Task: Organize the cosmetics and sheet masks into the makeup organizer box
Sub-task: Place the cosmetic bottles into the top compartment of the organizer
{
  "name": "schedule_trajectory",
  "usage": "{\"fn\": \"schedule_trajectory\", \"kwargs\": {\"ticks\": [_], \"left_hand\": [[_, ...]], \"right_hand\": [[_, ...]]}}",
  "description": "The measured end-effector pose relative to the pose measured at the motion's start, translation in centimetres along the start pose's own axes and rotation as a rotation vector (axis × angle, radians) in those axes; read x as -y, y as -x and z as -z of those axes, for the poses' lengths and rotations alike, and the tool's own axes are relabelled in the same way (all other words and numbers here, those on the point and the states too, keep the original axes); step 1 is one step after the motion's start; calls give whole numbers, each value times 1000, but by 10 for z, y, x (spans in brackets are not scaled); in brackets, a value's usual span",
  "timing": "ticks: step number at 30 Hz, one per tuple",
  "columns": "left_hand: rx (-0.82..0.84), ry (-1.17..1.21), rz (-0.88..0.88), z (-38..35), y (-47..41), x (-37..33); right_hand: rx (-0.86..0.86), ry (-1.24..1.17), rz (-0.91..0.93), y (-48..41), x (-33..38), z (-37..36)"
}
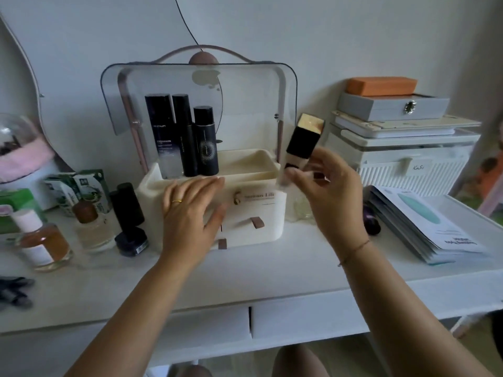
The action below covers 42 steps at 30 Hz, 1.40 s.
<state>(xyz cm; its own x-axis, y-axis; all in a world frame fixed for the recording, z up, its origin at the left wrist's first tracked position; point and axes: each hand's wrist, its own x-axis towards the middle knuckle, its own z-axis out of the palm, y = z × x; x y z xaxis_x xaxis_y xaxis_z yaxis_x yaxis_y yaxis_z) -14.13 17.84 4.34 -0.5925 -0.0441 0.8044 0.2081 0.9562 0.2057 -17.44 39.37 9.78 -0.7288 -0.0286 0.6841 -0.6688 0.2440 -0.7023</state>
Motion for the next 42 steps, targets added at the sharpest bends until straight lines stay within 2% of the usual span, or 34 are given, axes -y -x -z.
{"fn": "schedule_trajectory", "kwargs": {"ticks": [3, 6, 10, 12, 17, 25, 28, 30, 33, 36, 37, 39, 40, 42], "left_hand": [[35, 6, 16, 1, 0, 1], [84, 3, 15, 3, 1, 4], [147, 3, -14, 7, 2, 6], [163, 4, -18, 8, 2, 7], [169, -8, -2, 8, 3, 7], [159, -9, -4, 5, 3, 8], [162, -8, -15, 6, 4, 9], [153, -7, -22, 5, 4, 9], [124, -17, -19, 3, 3, 8], [95, -21, -17, 1, 2, 8], [88, -22, -17, 1, 2, 8], [72, -28, -16, 0, 3, 7], [60, -29, -16, -1, 2, 7], [34, -28, -14, -2, 2, 5]], "right_hand": [[113, -81, 56, -34, 25, -37], [200, -36, -2, -76, 21, -77], [437, -62, -342, -114, -9, -113], [498, -31, -460, -122, -22, -124], [513, -57, -572, -138, -33, -135], [482, 37, -549, -137, -29, -134], [489, 226, -475, -132, -17, -125], [437, 338, -337, -118, -7, -114], [277, 179, -112, -68, 4, -89], [-4, 78, 61, -11, -8, -51], [-123, 99, 73, 2, -19, -38], [-327, 173, -20, 12, -47, -13], [-384, 222, -110, 11, -62, -2], [-370, 344, -266, 4, -90, 10]]}}
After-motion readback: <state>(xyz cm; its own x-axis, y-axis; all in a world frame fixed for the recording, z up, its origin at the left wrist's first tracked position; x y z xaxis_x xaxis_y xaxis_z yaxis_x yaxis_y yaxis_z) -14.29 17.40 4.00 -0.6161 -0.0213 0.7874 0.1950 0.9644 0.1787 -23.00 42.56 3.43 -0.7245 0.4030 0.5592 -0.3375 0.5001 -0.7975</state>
